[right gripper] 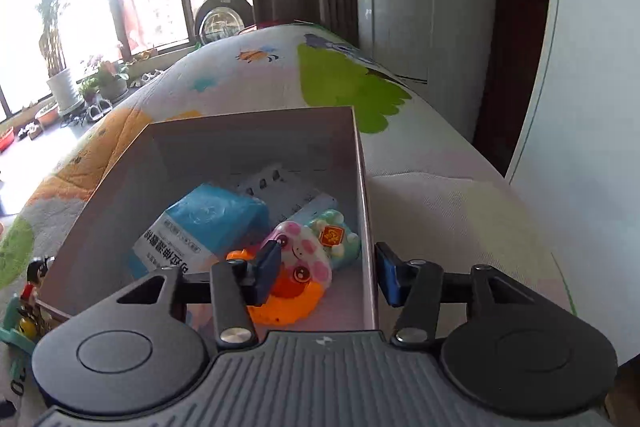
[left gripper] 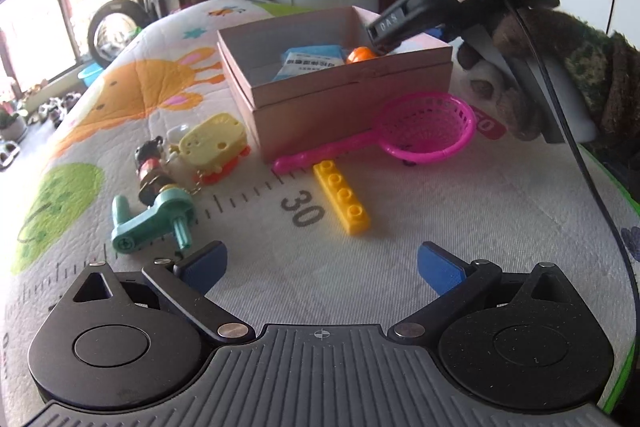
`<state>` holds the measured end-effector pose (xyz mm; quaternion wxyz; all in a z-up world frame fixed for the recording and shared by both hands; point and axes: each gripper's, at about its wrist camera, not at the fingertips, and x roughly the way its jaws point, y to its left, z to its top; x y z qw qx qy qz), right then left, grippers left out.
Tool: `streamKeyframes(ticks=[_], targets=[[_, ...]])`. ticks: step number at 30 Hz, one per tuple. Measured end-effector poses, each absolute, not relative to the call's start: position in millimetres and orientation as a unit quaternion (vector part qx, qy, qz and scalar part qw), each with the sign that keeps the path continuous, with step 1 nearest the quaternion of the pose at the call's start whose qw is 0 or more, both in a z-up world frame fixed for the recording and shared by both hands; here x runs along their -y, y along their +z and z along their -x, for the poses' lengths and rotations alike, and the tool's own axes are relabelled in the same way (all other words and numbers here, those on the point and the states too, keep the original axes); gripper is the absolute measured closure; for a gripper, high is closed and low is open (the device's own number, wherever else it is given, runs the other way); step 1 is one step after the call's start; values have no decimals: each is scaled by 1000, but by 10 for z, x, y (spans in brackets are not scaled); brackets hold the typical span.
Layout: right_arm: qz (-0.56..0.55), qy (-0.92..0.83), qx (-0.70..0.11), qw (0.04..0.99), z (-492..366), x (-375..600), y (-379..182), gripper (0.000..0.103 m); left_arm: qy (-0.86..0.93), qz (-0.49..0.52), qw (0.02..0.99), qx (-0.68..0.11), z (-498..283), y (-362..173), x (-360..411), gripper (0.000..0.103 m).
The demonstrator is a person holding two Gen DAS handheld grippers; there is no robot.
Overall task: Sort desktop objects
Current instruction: 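Grasp the pink toy net by its rim with the right tool and lift it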
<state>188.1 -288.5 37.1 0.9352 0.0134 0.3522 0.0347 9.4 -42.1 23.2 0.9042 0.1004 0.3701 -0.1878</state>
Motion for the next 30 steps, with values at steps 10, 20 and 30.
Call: streamKeyframes(ticks=[10,20,30], targets=[[82,127,-290,945,-928,2756,672,29,-198,-101,903,-367,-108,222,436,0],[205,148,-333,908,-485,2183,268,18,-98,-82,915,-383,-272,230,59,0],[215,215,-330,894,-173,2134,400,27,-105,-70,925,-359,-231,402,-68,0]])
